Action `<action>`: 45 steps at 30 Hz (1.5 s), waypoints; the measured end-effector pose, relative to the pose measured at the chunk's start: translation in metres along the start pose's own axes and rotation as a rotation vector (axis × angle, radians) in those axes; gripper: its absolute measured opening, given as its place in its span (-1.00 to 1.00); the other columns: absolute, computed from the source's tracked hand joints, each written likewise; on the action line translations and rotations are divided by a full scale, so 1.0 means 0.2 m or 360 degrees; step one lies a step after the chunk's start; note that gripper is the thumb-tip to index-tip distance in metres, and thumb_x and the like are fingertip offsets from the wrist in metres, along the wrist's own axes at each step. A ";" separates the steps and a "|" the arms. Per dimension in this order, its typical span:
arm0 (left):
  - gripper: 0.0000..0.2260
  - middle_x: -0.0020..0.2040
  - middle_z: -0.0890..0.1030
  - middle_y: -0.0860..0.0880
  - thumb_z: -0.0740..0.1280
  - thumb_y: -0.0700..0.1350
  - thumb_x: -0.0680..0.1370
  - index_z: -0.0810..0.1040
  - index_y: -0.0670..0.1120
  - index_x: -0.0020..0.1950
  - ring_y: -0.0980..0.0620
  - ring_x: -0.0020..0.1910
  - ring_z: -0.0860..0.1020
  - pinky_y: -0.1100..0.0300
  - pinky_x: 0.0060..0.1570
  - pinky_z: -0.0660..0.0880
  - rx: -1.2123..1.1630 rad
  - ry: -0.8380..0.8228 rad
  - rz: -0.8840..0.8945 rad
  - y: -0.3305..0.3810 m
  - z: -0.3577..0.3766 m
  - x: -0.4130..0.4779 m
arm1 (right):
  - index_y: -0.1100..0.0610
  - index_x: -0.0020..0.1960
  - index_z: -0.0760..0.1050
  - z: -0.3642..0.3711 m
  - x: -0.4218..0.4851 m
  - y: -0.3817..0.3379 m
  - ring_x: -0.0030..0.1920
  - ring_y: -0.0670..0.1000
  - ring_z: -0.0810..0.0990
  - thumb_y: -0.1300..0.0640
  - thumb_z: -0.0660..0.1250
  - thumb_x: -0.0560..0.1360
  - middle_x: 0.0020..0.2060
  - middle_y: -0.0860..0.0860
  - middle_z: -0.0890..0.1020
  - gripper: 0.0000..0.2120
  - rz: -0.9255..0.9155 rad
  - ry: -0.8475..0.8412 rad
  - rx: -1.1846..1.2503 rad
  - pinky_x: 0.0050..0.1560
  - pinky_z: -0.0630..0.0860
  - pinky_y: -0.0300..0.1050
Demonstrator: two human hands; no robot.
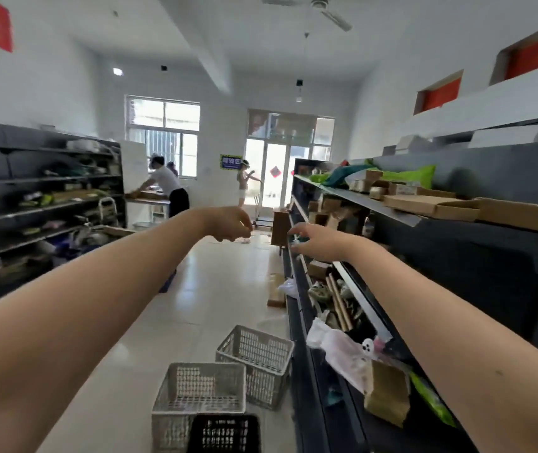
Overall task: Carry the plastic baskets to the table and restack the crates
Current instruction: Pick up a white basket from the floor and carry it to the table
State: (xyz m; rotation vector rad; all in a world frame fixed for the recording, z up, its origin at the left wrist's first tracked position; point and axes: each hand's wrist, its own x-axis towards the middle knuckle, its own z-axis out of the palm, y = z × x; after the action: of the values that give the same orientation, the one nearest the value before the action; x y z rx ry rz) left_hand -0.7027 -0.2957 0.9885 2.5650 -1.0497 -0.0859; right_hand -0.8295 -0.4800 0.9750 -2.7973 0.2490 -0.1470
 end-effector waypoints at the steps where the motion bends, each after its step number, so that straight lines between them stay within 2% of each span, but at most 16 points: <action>1: -0.70 0.14 0.59 -0.15 0.26 -0.09 0.59 0.52 -0.09 0.31 -0.04 -0.01 0.54 0.14 -0.08 0.53 -0.0011 -0.0002 -0.0053 -0.07 0.00 0.01 | 0.00 0.48 0.27 0.05 0.09 -0.03 0.38 0.10 0.40 0.01 0.25 0.58 0.46 0.07 0.34 -0.51 -0.0042 -0.0013 -0.0023 0.35 0.33 0.00; 4: -0.67 0.29 0.53 -0.11 0.25 -0.06 0.59 0.50 -0.06 0.34 -0.06 0.16 0.55 0.06 0.20 0.49 0.0013 -0.0051 -0.0171 -0.25 0.03 0.07 | 0.01 0.47 0.28 0.17 0.34 -0.05 0.38 0.09 0.40 0.02 0.26 0.58 0.47 0.06 0.33 -0.52 -0.0155 -0.0087 -0.0082 0.36 0.32 -0.01; 6: -0.65 0.35 0.48 -0.05 0.25 -0.05 0.60 0.47 -0.05 0.38 -0.05 0.28 0.49 0.07 0.31 0.43 0.0071 -0.0101 -0.0205 -0.33 0.07 0.11 | 0.00 0.48 0.27 0.23 0.48 -0.03 0.37 0.11 0.40 0.01 0.25 0.58 0.46 0.07 0.31 -0.51 -0.0167 -0.0147 -0.0114 0.33 0.33 -0.01; 8: -0.65 0.37 0.48 -0.02 0.25 -0.03 0.58 0.47 -0.01 0.37 -0.03 0.32 0.47 0.04 0.37 0.37 0.0117 -0.0123 -0.0245 -0.42 0.11 0.20 | -0.02 0.49 0.26 0.29 0.64 0.00 0.38 0.12 0.39 0.00 0.25 0.58 0.47 0.08 0.30 -0.51 -0.0195 -0.0183 -0.0126 0.37 0.33 0.02; 11: -0.66 0.36 0.48 -0.02 0.26 -0.02 0.57 0.47 0.03 0.35 -0.03 0.31 0.46 0.00 0.37 0.37 0.0138 -0.0131 -0.0351 -0.54 0.15 0.37 | -0.02 0.49 0.25 0.35 0.90 0.05 0.42 0.13 0.35 0.00 0.26 0.58 0.48 0.09 0.30 -0.50 -0.0264 -0.0232 -0.0118 0.41 0.31 0.07; 21: -0.64 0.36 0.48 -0.03 0.21 -0.06 0.60 0.44 -0.03 0.40 -0.05 0.33 0.45 0.03 0.35 0.38 0.0162 -0.0150 -0.0501 -0.93 0.30 0.84 | -0.07 0.48 0.24 0.63 1.59 0.08 0.36 0.14 0.41 -0.02 0.23 0.57 0.43 0.09 0.33 -0.51 -0.0343 -0.0396 -0.0118 0.36 0.36 0.09; 30: -0.65 0.35 0.49 -0.04 0.21 -0.03 0.61 0.44 -0.03 0.39 -0.06 0.31 0.46 0.02 0.34 0.39 0.0106 -0.0214 -0.0424 -1.74 0.33 1.28 | 0.00 0.48 0.27 1.07 2.16 0.02 0.34 0.11 0.43 0.02 0.23 0.59 0.41 0.10 0.37 -0.53 -0.0072 -0.0441 -0.0146 0.28 0.36 -0.04; 37: -0.66 0.36 0.49 -0.06 0.20 -0.04 0.61 0.44 -0.04 0.39 -0.09 0.31 0.46 -0.01 0.34 0.38 0.0167 -0.0547 -0.0399 -2.47 0.55 1.52 | 0.03 0.46 0.29 1.58 2.53 -0.10 0.34 0.14 0.44 0.06 0.25 0.58 0.39 0.12 0.42 -0.53 0.0148 -0.0684 -0.0140 0.33 0.38 0.02; 41: -0.65 0.37 0.49 -0.07 0.19 -0.05 0.61 0.44 -0.04 0.40 -0.09 0.32 0.46 0.00 0.33 0.39 0.0138 -0.0606 -0.0370 -2.68 0.72 1.68 | 0.08 0.48 0.27 1.79 2.69 -0.14 0.35 0.14 0.42 0.10 0.21 0.58 0.41 0.13 0.37 -0.53 0.0183 -0.0735 -0.0070 0.32 0.34 -0.03; 45: -0.64 0.39 0.47 -0.07 0.16 -0.05 0.63 0.41 -0.06 0.41 -0.10 0.34 0.45 0.08 0.30 0.36 0.0115 -0.0683 -0.0297 -2.82 0.93 1.86 | 0.06 0.49 0.25 1.98 2.89 -0.06 0.31 0.17 0.44 0.10 0.19 0.58 0.42 0.14 0.31 -0.52 0.0276 -0.0643 -0.0013 0.30 0.36 -0.01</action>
State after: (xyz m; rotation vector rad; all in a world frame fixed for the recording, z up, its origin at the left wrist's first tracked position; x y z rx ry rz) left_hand -0.0946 -0.2389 0.6453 2.7736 -0.9600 -0.6837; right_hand -0.2108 -0.4528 0.6484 -2.7185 0.3876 0.4551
